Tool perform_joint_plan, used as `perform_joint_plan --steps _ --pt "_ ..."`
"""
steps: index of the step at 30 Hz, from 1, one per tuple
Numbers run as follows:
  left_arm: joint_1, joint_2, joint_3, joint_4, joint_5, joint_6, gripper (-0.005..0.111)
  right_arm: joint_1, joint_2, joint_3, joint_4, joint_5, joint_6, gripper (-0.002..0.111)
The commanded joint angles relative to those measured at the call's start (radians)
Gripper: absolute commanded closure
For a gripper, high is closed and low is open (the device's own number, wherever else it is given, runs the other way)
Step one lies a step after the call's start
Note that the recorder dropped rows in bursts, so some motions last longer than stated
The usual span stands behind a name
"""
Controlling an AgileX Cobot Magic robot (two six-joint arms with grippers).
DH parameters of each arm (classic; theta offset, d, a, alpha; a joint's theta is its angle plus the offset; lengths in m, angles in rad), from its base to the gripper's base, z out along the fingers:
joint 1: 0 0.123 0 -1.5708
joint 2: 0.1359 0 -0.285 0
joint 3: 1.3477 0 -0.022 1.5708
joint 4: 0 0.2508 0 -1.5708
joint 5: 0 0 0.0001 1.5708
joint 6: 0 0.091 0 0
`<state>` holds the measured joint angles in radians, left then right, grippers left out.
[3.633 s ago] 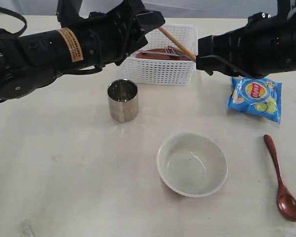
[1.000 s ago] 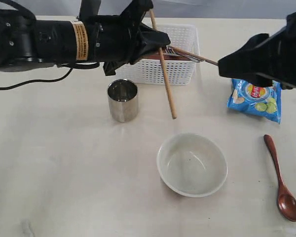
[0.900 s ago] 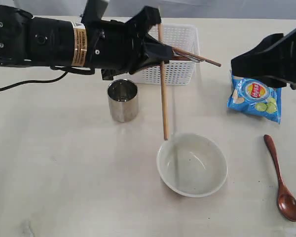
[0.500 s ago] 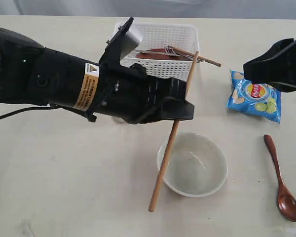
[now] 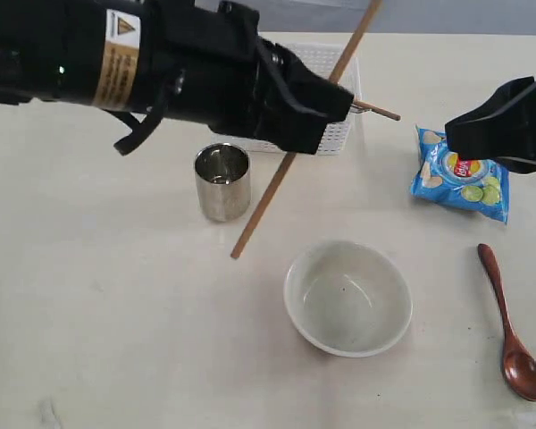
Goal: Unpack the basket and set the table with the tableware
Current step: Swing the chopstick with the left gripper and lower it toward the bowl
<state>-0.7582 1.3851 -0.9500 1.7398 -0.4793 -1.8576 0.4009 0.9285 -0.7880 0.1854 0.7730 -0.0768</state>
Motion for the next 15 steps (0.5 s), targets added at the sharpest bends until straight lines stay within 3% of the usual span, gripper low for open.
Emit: perform_joint_plan --steps 1,9,11,15 --pt "-0.007 -0.057 -0.018 0.005 0.115 0.351 0.107 0.0 -0.005 -0.002 -0.011 0.002 0.001 0.079" --pt "-0.007 -0.083 -0.018 -0.028 0.779 0.707 0.107 0.0 -0.005 -0.002 -0.011 0.002 0.012 0.079" --pt "-0.007 -0.083 -0.02 -0.189 0.865 0.893 0.107 0.0 -0.005 -0.002 -0.011 0.002 0.014 0.079" --pt "-0.007 -0.05 -0.078 -0.729 1.167 1.478 0.107 0.0 -0.005 -0.002 -0.011 -0.009 0.013 0.079"
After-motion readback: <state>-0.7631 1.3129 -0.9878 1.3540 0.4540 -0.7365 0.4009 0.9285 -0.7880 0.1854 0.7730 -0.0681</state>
